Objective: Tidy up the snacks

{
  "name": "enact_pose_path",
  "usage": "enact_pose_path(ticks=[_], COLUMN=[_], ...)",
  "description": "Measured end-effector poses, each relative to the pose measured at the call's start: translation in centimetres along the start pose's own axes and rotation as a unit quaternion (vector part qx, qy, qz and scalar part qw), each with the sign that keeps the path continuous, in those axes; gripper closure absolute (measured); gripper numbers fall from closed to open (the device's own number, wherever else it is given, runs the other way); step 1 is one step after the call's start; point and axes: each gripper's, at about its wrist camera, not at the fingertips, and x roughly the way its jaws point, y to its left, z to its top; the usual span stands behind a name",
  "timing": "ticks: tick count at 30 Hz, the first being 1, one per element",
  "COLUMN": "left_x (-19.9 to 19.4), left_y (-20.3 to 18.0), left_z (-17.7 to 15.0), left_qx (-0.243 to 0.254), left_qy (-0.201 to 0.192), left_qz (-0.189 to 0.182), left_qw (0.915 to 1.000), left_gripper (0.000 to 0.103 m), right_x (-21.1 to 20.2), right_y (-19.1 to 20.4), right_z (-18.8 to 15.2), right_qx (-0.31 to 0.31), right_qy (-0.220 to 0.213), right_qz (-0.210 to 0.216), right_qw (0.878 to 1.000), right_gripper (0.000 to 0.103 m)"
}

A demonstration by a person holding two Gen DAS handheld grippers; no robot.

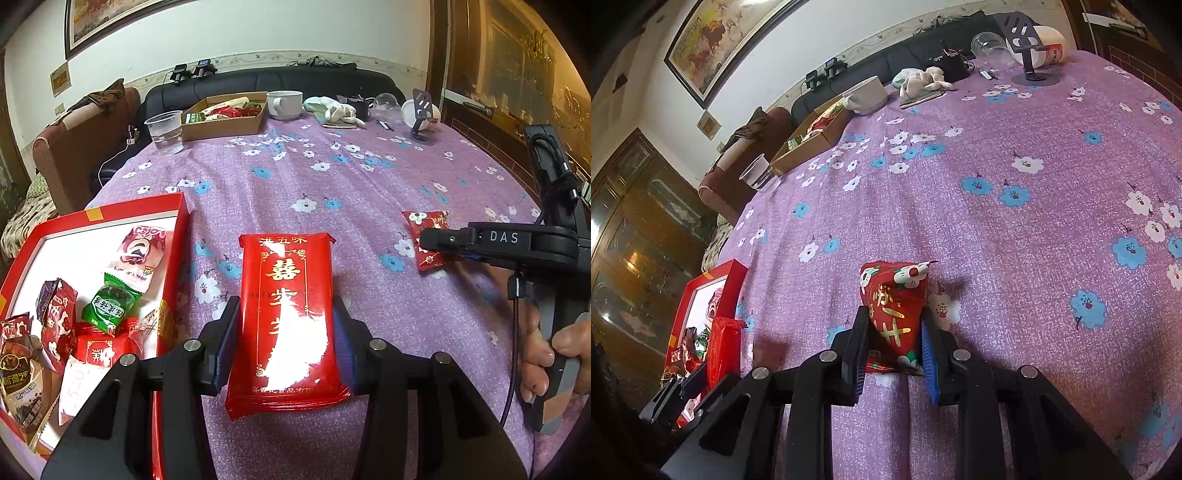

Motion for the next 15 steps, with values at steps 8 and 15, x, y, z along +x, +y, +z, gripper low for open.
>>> enact_pose_path(ticks=[8,15], left_x=[-0.3,-1.1], left_y=[0.1,0.7], left_z=[0.0,-0.2], left_qx=[0.0,-0.006], left_qy=[-0.003,-0.01], left_qz=[-0.002,-0.004], left_qw=[1.0,0.9999], left_gripper=[0.059,0.059], right_x=[0.0,-0.7], right_y=[0.0,0.1], right_z=[0.0,-0.1], right_qx=[-0.001,0.005], right_qy=[-0.001,-0.018], right_qz=[-0.001,-0.001], right_qw=[1.0,1.0], right_gripper=[0.077,0.077])
